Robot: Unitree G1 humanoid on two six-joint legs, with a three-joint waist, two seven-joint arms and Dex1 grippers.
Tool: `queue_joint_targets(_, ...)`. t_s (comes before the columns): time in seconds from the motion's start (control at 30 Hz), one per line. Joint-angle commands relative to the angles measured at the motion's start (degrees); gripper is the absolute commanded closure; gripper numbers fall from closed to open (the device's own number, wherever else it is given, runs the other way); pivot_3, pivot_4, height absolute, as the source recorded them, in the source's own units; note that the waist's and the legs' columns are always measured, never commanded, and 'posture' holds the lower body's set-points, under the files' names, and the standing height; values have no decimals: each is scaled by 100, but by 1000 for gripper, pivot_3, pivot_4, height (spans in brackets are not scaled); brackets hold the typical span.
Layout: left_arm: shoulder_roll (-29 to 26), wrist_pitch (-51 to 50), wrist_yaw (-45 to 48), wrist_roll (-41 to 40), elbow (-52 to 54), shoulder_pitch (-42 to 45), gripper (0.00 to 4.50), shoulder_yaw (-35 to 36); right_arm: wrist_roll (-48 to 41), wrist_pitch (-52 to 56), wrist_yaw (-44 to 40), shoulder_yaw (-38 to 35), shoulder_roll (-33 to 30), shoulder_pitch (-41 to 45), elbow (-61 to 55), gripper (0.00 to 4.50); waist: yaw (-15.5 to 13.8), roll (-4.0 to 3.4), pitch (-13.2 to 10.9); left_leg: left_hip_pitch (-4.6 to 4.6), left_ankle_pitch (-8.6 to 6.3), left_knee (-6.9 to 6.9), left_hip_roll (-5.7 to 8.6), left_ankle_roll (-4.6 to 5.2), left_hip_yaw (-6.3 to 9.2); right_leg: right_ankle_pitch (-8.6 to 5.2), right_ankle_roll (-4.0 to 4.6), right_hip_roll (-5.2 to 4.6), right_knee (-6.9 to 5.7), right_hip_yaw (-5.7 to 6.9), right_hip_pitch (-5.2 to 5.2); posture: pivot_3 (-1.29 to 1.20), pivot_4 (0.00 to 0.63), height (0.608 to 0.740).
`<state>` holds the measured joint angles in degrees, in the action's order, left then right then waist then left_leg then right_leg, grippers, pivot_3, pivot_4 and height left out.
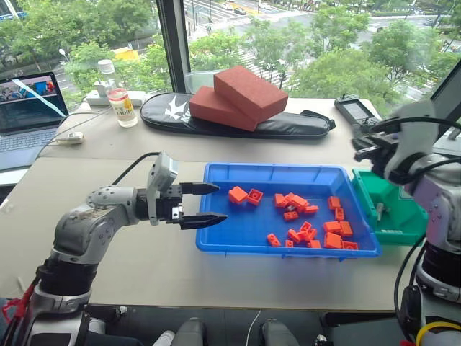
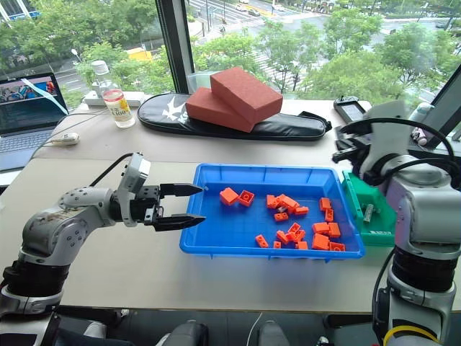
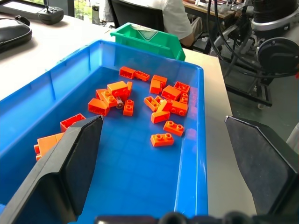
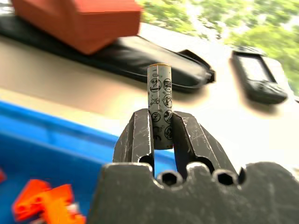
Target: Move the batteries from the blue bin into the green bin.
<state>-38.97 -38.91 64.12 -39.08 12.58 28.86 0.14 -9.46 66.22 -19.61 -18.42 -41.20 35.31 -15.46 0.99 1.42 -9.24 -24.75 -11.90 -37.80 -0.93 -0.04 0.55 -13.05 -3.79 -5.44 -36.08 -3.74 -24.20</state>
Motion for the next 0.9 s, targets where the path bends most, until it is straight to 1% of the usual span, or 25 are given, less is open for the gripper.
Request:
queue_joint_targets(0.03,-2,95,36,-4,63,67,0,30,228,-31,233,-126,-198,-255,181,4231,19,0,0,0,0,0,0,0,-2,0,0,0,0,-2,0,0,150,740)
queue_joint_targets(0.2,27,86,11,-4,76,54,0,33,248,-27,235,37,-229,-485,109,4231,82,-1,0,1,0,2,-2,0,-2,0,0,4,-1,-6,-3,0,150,740)
queue_joint_targets(0.27,35,72,5,-18,77,54,0,43,241,-83,320,-75,-131,-480,65,3218,90,-1,0,1,0,2,-2,0,-1,0,0,4,0,-6,-2,0,150,740)
queue_joint_targets(0.33,37,68,-7,-18,84,52,0,48,163,-90,320,-161,-81,-409,12,2597,92,-1,0,1,0,2,-2,0,-1,0,0,4,0,-6,-2,0,150,740)
queue_joint_targets(0.37,35,68,-11,-17,89,47,0,50,171,-163,364,-154,-66,-313,15,2355,93,-1,0,1,0,1,-2,0,-1,0,0,4,0,-6,-1,0,150,740)
queue_joint_targets(0.4,31,66,-12,-18,94,42,0,51,165,-261,397,-144,-34,-208,19,2015,94,-1,0,1,0,2,-2,0,-1,0,0,4,0,-6,-1,0,150,740)
queue_joint_targets(0.43,29,66,-12,-18,95,40,0,50,165,-332,423,-134,-10,-140,28,1583,97,-1,0,0,0,1,-1,0,-1,0,0,3,0,-6,-1,0,150,740)
queue_joint_targets(0.47,28,68,-13,-14,93,39,0,48,133,-452,379,-84,-3,-87,17,1229,99,-1,0,0,0,2,-1,0,-1,0,0,3,1,-6,-1,0,150,740)
queue_joint_targets(0.5,31,73,-16,-10,90,43,0,46,-58,-567,195,51,114,23,-134,991,102,-1,0,0,0,1,-2,0,-1,0,0,4,0,-6,-2,0,150,740)
queue_joint_targets(0.6,42,83,-22,0,79,54,0,36,-820,-422,-521,584,486,162,-713,991,146,-2,0,1,0,2,-3,0,0,0,0,6,1,-5,-2,0,150,740)
queue_joint_targets(0.63,46,85,-22,0,76,56,0,35,-978,-342,-738,784,490,77,-873,991,167,-2,0,2,0,3,-7,0,0,0,0,10,0,-6,-2,0,150,740)
queue_joint_targets(0.73,62,86,-26,3,79,52,0,35,-1387,-198,-1454,1443,211,-370,-1213,991,129,-1,0,3,-1,5,-11,2,14,-1,2,17,-3,-3,0,0,150,740)
queue_joint_targets(0.9,76,63,-30,-20,122,27,0,43,-1272,-644,-1674,1676,82,-284,-255,991,43,0,0,-8,-1,-6,6,1,9,-1,-5,-5,4,-1,6,0,150,740)
